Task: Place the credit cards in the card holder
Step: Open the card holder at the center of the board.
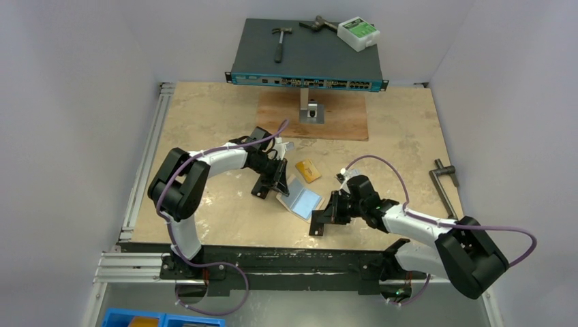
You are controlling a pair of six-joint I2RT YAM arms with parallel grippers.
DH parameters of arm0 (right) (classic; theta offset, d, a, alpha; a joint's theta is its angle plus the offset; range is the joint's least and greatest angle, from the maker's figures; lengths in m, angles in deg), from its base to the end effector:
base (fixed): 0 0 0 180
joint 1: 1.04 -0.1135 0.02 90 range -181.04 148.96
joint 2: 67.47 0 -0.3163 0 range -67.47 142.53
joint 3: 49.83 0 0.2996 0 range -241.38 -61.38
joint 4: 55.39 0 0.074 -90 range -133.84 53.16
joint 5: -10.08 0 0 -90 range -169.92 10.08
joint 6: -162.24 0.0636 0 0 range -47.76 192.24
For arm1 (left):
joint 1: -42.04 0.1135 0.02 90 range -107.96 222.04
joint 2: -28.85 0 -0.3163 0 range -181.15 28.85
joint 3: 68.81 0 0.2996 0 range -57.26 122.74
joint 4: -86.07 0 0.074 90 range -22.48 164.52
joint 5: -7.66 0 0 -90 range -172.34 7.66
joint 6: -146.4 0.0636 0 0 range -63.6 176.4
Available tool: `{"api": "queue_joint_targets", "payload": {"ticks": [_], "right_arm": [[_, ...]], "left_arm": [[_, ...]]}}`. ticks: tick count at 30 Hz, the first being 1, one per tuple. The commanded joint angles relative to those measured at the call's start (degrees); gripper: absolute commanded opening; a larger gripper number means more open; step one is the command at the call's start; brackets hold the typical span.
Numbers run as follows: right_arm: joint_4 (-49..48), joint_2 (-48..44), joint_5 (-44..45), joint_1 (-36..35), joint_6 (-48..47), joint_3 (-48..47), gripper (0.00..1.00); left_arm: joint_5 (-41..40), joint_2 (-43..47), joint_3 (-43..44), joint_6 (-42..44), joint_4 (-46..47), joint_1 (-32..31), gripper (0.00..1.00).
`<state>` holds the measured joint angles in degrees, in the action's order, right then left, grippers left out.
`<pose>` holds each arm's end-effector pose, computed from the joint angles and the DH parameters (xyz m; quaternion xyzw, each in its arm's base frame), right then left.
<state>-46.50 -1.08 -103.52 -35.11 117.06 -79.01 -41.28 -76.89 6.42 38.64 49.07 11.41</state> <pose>0.1710 0.1464 0.1268 0.0089 0.9111 0.3789 0.1621 0.3320 -0.2451 0.1532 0.1709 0.9051 -0.3886 0.0256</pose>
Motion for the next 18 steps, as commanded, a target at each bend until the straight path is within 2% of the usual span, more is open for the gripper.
{"api": "queue_joint_targets", "payload": {"ticks": [1,18], "right_arm": [[-1.4,1.9,0.1,0.2,-0.9,-0.4,0.00],[-3.9,5.0,-0.4,0.3,-1.8,-3.5,0.00]], "left_arm": [[0.4,2.3,1.5,1.5,0.0,-0.4,0.03],[0.5,1.9,1.6,1.9,-0.2,-0.7,0.03]]}}
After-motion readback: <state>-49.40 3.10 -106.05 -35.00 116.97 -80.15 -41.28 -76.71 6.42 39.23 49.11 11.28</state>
